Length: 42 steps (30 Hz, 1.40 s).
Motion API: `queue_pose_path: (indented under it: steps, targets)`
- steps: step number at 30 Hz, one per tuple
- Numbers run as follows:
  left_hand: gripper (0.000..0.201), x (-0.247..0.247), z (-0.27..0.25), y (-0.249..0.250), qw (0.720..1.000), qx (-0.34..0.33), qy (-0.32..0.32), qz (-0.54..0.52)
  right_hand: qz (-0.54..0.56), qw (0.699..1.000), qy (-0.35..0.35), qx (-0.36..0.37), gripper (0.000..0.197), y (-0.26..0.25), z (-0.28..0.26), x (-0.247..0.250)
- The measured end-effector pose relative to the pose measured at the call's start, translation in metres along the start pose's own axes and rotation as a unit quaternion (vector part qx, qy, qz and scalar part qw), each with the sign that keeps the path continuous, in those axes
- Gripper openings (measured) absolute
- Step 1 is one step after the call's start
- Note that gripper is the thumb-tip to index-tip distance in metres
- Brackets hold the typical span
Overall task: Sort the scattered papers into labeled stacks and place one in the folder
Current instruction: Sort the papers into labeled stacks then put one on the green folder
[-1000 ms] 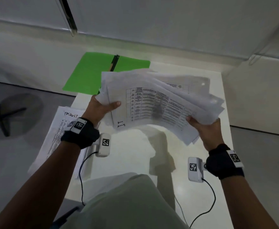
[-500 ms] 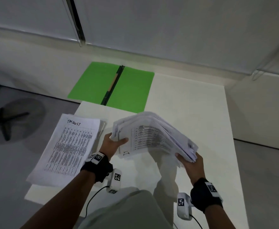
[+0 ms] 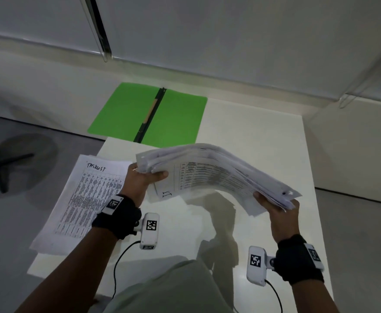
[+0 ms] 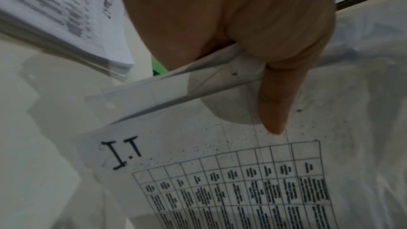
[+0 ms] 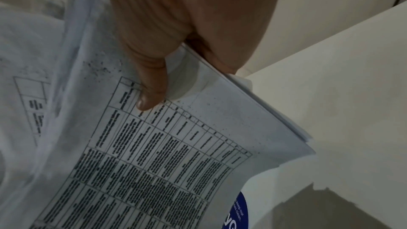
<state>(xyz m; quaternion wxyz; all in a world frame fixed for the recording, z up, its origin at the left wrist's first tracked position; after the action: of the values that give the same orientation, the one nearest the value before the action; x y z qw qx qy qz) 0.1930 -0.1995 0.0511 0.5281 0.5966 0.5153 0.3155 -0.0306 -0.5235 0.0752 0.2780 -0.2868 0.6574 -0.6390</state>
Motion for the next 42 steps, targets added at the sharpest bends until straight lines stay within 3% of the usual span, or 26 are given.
queue_pose_path:
  steps: [3, 6, 10, 15, 20, 22, 25, 26, 28, 29, 30, 32, 34, 36, 38, 40, 42]
  targets:
    - [0.047, 0.012, -0.002, -0.026, 0.997, 0.058, 0.036, 0.044, -0.004, 1.000, -0.002, -0.031, 0.030, 0.015, -0.008, -0.003]
    - [0.055, 0.012, -0.010, -0.053, 0.990, 0.092, 0.020, 0.106, 0.001, 0.997, -0.015, -0.070, 0.038, 0.035, -0.017, -0.010]
    - [0.045, 0.015, -0.012, -0.064, 0.991, 0.098, 0.041, 0.082, 0.013, 0.998, -0.002, -0.063, 0.034, 0.027, -0.017, -0.016]
    - [0.046, 0.010, -0.018, -0.068, 0.994, 0.094, 0.029, 0.040, 0.048, 0.996, 0.033, -0.060, 0.036, 0.015, -0.011, -0.016]
    - [0.035, 0.008, -0.016, -0.098, 0.984, 0.134, 0.023, 0.113, 0.011, 0.995, 0.033, -0.098, 0.057, 0.040, -0.001, -0.006]
    - [0.034, 0.009, -0.012, -0.103, 0.980, 0.137, 0.043, 0.138, 0.015, 0.994, -0.011, -0.105, 0.074, 0.047, 0.001, -0.007]
    - [0.033, 0.004, -0.006, -0.093, 0.978, 0.128, 0.052, 0.154, -0.034, 0.977, -0.163, -0.131, 0.113, 0.060, -0.003, -0.016]
    - [0.036, 0.004, -0.005, -0.090, 0.978, 0.122, 0.053, 0.164, -0.121, 0.956, -0.219, -0.154, 0.128, 0.069, -0.010, -0.015]
    - [0.055, 0.007, -0.001, -0.087, 0.974, 0.112, 0.056, 0.190, -0.312, 0.881, -0.304, -0.183, 0.138, 0.084, -0.026, -0.010]
    - [0.064, 0.011, 0.002, -0.092, 0.972, 0.116, 0.057, 0.198, -0.359, 0.863, -0.308, -0.179, 0.134, 0.086, -0.031, -0.008]
    - [0.065, 0.013, 0.006, -0.097, 0.972, 0.112, 0.051, 0.200, -0.368, 0.871, -0.274, -0.173, 0.125, 0.082, -0.031, -0.006]
    - [0.055, 0.010, 0.007, -0.099, 0.974, 0.102, 0.034, 0.197, -0.287, 0.933, -0.143, -0.162, 0.078, 0.074, -0.027, 0.002]
    - [0.042, -0.006, -0.005, -0.073, 0.974, 0.090, 0.021, 0.209, -0.218, 0.967, -0.030, -0.129, 0.026, 0.063, -0.021, 0.006]
    - [0.027, -0.008, -0.008, -0.058, 0.975, 0.074, 0.035, 0.208, -0.221, 0.970, 0.033, -0.093, 0.025, 0.052, -0.014, 0.008]
    - [0.027, -0.005, -0.006, -0.044, 0.982, 0.047, 0.046, 0.179, -0.167, 0.982, 0.064, -0.061, 0.019, 0.037, -0.011, 0.006]
    - [0.043, 0.006, 0.000, -0.039, 0.989, 0.016, 0.043, 0.138, -0.119, 0.991, 0.064, -0.017, 0.026, 0.020, -0.010, 0.003]
    - [0.042, 0.018, 0.002, -0.039, 0.992, -0.002, 0.044, 0.121, -0.122, 0.991, 0.047, 0.015, 0.028, 0.009, -0.013, -0.001]
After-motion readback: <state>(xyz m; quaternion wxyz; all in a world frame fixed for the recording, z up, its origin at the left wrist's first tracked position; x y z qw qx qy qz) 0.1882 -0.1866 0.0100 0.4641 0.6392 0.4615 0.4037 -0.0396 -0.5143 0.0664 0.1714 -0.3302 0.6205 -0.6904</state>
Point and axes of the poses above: each hand's wrist, its own z-axis towards the middle knuckle, its own x-axis out of the back of the hand, y = z × x, the point moved 10 cm from there along z, towards the middle knuckle, and after that the axes turned 1 degree about -z, right-handed, at the moved point
